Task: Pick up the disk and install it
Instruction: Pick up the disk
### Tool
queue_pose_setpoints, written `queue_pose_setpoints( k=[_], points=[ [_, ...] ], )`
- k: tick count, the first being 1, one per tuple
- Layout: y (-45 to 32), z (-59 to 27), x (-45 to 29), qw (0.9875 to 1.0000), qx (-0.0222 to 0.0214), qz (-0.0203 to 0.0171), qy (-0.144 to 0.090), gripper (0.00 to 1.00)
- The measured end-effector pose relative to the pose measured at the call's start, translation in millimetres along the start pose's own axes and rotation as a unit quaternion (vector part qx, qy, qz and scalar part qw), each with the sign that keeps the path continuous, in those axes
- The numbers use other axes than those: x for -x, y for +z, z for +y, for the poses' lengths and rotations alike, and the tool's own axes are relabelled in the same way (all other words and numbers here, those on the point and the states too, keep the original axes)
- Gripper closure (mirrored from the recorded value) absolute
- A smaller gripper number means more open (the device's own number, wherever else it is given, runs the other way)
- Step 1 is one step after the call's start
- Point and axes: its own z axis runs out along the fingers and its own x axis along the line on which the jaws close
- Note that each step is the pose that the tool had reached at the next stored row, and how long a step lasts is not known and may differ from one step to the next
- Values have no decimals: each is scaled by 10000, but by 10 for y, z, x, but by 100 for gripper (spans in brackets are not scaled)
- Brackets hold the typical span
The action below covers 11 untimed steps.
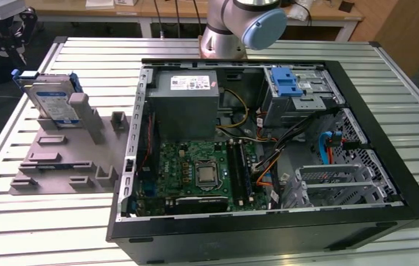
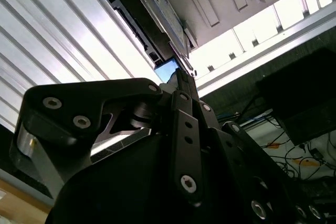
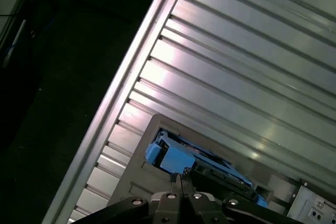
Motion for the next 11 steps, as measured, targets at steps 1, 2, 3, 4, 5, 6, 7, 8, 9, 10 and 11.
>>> queue_pose_setpoints(
  k=[1,2,3,4,5,6,7,8,9,10,11],
  points=[
    [0,0,0,10000,0,1,-15,89],
    [0,0,0,10000,0,1,-29,89],
    [0,0,-1,10000,-1,2,-42,89],
    [0,0,-1,10000,0,2,-57,89],
    [0,0,-1,10000,0,3,-71,89],
    [0,0,-1,10000,0,3,-85,89],
    [1,0,-1,10000,0,3,-98,89],
    [1,1,-2,9999,0,4,-113,89],
    [1,1,-2,9999,0,4,-126,89],
    [1,1,-2,9999,-1,5,-139,89],
    [1,1,-3,9999,-1,6,-152,89]
  ],
)
